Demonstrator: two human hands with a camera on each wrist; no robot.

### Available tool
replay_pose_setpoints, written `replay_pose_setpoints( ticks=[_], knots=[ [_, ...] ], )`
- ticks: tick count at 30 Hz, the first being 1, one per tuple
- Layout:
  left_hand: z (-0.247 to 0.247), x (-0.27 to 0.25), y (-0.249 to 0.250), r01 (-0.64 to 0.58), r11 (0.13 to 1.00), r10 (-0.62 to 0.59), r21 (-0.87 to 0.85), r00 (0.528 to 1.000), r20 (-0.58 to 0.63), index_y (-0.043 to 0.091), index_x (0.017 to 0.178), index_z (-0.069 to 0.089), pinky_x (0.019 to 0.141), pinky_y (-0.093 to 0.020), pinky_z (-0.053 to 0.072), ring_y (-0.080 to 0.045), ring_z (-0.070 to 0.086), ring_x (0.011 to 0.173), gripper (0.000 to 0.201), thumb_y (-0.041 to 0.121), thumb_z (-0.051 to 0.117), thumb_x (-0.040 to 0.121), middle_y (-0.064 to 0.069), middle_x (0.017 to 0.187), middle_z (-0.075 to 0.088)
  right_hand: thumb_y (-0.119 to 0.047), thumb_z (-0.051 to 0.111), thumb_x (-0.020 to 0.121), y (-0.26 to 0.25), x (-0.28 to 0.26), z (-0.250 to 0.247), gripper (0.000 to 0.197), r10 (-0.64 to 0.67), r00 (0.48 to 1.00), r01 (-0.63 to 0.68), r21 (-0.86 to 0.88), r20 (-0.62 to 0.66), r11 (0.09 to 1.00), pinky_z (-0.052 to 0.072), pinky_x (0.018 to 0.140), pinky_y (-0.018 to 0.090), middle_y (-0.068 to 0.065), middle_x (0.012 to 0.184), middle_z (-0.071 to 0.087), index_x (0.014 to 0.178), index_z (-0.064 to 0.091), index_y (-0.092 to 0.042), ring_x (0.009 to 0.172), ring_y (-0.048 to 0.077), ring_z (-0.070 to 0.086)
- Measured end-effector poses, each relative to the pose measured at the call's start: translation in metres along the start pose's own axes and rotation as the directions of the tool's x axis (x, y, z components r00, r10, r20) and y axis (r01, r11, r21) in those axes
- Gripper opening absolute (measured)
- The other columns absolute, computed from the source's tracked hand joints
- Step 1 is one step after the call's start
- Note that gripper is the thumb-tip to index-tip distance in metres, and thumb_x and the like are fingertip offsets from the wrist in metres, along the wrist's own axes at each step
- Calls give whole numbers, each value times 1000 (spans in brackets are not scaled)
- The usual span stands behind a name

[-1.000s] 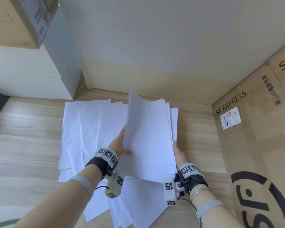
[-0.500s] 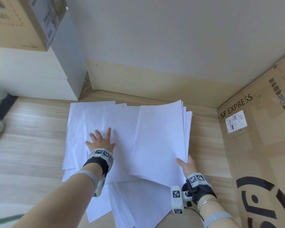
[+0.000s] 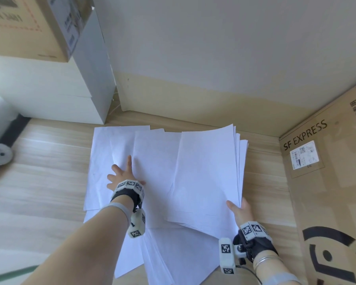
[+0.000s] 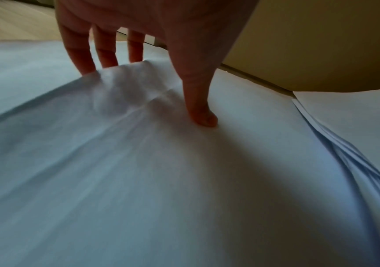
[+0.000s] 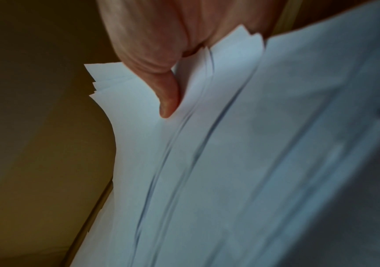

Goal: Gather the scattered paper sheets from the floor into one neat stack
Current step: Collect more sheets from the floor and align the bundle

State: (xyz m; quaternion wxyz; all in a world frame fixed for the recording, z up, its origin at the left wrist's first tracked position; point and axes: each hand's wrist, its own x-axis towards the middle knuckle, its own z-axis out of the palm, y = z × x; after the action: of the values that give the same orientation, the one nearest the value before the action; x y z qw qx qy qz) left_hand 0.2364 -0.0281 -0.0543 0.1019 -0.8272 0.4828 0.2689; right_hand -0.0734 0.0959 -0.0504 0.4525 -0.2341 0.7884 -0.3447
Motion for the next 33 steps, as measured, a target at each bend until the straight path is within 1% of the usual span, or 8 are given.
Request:
replay_pose_setpoints(
  ticks=[5, 7, 10, 14, 16, 19, 27, 33],
  knots=[
    [-3, 1, 1, -99, 984, 93, -145, 994, -49, 50, 143, 3, 78, -39, 50, -34, 52, 91, 96, -1, 57, 82, -15, 126, 34, 8, 52, 88, -1, -1, 0, 37, -6, 1000, 6, -5, -6, 1000, 38, 95, 34, 25, 126, 57, 125, 49, 7, 106, 26, 53],
    [-6, 2, 1, -124, 979, 124, -163, 992, -10, 51, 143, -5, 70, -35, 47, -29, 56, 78, 95, -4, 45, 83, -15, 94, 51, 8, 52, 88, -1, 0, -1, 37, -3, 1000, 3, -6, -12, 1000, 38, 96, 35, 25, 126, 57, 125, 49, 7, 108, 28, 54],
    [-11, 0, 0, -89, 974, 83, -207, 996, -35, 57, 138, -13, 53, -29, 37, -20, 43, 54, 101, -9, 38, 80, -5, 63, 38, 6, 52, 88, -1, -2, -4, 38, 6, 1000, -6, -8, -18, 1000, 37, 97, 35, 24, 127, 56, 126, 48, 7, 108, 27, 53],
    [-12, 1, -6, -25, 861, 3, -508, 999, -44, 54, 140, -9, 61, -33, 46, -26, 54, 67, 99, -2, 46, 80, 1, 70, 43, 5, 52, 89, 1, -2, -9, 37, 18, 999, -18, -7, -33, 1000, 37, 96, 34, 22, 125, 56, 126, 48, 6, 104, 21, 50],
    [-17, 2, -7, 44, 783, -36, -620, 999, 25, 32, 146, 16, 81, -40, 50, -30, 61, 90, 82, 13, 62, 80, -8, 91, 60, 4, 53, 88, 4, -1, -11, 36, 27, 999, -28, -15, -42, 999, 38, 99, 36, 22, 127, 57, 125, 49, 5, 104, 23, 52],
    [-19, 1, -4, 108, 799, 10, -592, 981, 192, 7, 127, 49, 97, -40, 47, -32, 58, 114, 63, 26, 76, 73, -15, 124, 61, 3, 54, 88, 6, -2, -11, 36, 45, 998, -45, -14, -49, 999, 38, 100, 39, 23, 126, 57, 124, 50, 5, 105, 25, 53],
    [-4, -8, 15, 93, 852, 91, -515, 943, 321, 0, 123, 50, 94, -37, 47, -33, 58, 115, 60, 22, 76, 73, -16, 125, 60, 5, 54, 88, 8, -6, -3, 35, 57, 998, -57, -8, -17, 998, 39, 100, 40, 23, 126, 57, 123, 50, 4, 101, 23, 52],
    [-21, 2, 8, -64, 859, 129, -508, 987, 94, -1, 121, 52, 93, -39, 45, -37, 56, 114, 37, 8, 58, 86, -24, 122, 60, 3, 53, 89, 5, -2, -18, 37, 56, 996, -56, -3, -69, 998, 37, 98, 35, 23, 126, 56, 125, 48, 6, 102, 21, 50]
  ],
)
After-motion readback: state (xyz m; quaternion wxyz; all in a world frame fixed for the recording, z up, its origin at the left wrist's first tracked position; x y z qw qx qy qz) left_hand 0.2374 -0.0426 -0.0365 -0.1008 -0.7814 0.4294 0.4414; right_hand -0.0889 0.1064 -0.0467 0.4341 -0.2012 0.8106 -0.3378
